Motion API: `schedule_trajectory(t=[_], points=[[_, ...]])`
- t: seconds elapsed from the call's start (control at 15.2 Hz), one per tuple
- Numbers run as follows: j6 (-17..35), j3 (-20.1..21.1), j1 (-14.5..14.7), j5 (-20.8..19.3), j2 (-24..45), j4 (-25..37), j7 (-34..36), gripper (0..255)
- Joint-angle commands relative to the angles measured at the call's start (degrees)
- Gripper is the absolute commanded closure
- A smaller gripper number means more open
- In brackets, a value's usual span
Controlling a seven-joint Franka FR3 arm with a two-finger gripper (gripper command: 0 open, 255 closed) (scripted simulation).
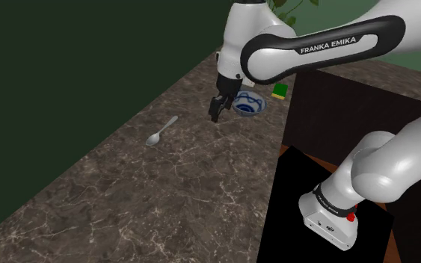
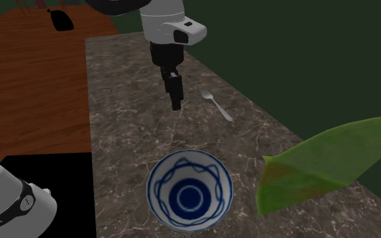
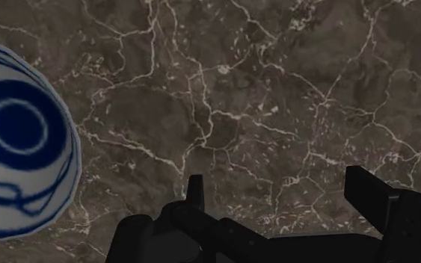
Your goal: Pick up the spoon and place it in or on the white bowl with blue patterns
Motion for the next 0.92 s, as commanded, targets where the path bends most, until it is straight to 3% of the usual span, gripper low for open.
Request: schedule_trajectory(t=[0.0, 0.46, 0.86], points=[[2.09, 1.58, 0.48, -1.17, 4.33, 2.94, 2.12, 0], [6.91, 4.98, 2.78, -7.72, 18.07, 13.47, 9.07, 0], [8.06, 5.63, 6.77, -14.69, 30.32, 25.3, 14.67, 0]])
